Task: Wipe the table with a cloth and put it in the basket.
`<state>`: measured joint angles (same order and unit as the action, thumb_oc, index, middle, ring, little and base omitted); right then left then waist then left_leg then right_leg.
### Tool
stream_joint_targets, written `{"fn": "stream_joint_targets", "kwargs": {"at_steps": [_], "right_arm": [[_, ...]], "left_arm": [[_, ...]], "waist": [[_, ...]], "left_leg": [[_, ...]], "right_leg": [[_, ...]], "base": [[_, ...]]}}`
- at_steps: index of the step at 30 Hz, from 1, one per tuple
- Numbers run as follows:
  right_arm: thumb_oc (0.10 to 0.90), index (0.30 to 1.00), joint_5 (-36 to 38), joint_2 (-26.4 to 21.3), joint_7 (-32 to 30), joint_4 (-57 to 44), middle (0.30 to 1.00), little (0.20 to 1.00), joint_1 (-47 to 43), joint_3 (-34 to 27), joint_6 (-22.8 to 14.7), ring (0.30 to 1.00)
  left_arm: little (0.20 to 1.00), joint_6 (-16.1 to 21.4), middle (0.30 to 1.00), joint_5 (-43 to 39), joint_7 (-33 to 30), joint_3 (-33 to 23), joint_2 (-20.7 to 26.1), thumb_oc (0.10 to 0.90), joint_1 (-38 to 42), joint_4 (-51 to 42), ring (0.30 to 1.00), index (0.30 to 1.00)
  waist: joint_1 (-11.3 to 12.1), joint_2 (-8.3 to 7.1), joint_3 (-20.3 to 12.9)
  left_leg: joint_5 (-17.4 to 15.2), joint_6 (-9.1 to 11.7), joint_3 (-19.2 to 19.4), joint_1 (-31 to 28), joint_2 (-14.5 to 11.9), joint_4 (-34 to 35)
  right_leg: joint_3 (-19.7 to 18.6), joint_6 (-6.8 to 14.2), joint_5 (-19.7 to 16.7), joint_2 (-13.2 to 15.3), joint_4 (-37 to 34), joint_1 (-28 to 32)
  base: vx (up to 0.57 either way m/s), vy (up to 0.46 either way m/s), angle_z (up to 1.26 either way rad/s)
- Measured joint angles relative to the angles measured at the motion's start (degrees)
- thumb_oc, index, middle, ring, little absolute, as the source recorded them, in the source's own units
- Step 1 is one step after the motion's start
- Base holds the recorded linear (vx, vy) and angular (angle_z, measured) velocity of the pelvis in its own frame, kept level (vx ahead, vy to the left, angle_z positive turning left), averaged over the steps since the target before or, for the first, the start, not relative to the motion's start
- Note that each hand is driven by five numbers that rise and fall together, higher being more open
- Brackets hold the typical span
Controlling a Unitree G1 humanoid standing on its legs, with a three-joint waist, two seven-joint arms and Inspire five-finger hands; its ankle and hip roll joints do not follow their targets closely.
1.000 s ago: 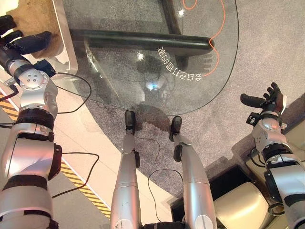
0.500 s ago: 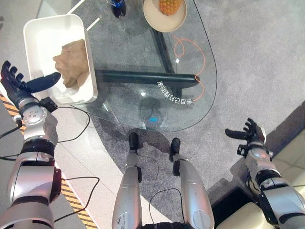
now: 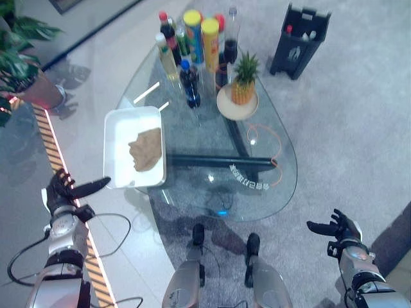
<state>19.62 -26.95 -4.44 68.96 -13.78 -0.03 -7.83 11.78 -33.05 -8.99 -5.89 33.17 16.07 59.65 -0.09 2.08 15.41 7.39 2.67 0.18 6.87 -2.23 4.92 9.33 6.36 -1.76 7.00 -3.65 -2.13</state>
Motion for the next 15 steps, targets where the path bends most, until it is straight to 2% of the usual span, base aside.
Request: {"fn": "stream_joint_targets", "kwargs": {"at_steps": [3, 9, 12, 15], "right_arm": [[0.8, 0.9, -2.87, 0.95, 0.9, 1.41, 0.9, 0.9, 2.24, 0.02, 1.12, 0.9], [0.8, 0.9, -6.46, 3.67, 1.03, 2.7, 0.9, 0.9, 8.11, 0.01, 3.21, 0.9], [0.8, 0.9, -7.39, 5.14, 1.06, 3.58, 0.9, 0.9, 10.2, 0.01, 3.73, 0.9], [0.8, 0.9, -8.81, 5.66, 1.63, 4.89, 0.9, 0.9, 11.57, 0.33, 4.85, 0.9]], "left_arm": [[0.9, -1.32, 0.9, 3.34, 1.86, 0.01, -1.53, 0.8, -3.56, 3.21, 0.9, 0.9], [0.9, -3.14, 0.9, 10.37, 6.14, 0.9, -4.56, 0.8, -9.35, 6.25, 0.9, 0.9], [0.9, -3.93, 0.9, 13.12, 7.24, 1.0, -6.76, 0.8, -10.62, 9.35, 0.9, 0.9], [0.9, -4.24, 0.9, 16.17, 8.77, 3.39, -8.68, 0.8, -12.49, 10.38, 0.9, 0.9]], "waist": [[-0.13, -1.06, -3.76], [-0.13, -3.36, -10.56], [-0.23, -3.58, -12.44], [-0.11, -2.97, -13.33]], "left_leg": [[-1.18, 0.17, 0.38, -2.94, 0.04, 0.07], [-2.17, 0.25, 0.47, -4.86, -0.13, 0.43], [-2.61, 0.28, 0.47, -5.2, -0.26, 0.46], [-2.97, -0.18, 0.52, -5.8, -0.34, 0.46]], "right_leg": [[-0.15, 0.04, 0.11, -0.04, -1.27, 3.34], [-0.18, -0.34, 0.95, -0.46, -1.27, 5.16], [-0.32, -0.55, 1.08, -0.47, -1.27, 5.44], [-0.37, -0.87, 1.32, -0.33, -1.28, 6.15]], "base": [[0.17, 0.008, -0.06], [0.08, 0.005, -0.02], [0.04, 0.008, -0.01], [0.04, -0.001, -0.01]]}}
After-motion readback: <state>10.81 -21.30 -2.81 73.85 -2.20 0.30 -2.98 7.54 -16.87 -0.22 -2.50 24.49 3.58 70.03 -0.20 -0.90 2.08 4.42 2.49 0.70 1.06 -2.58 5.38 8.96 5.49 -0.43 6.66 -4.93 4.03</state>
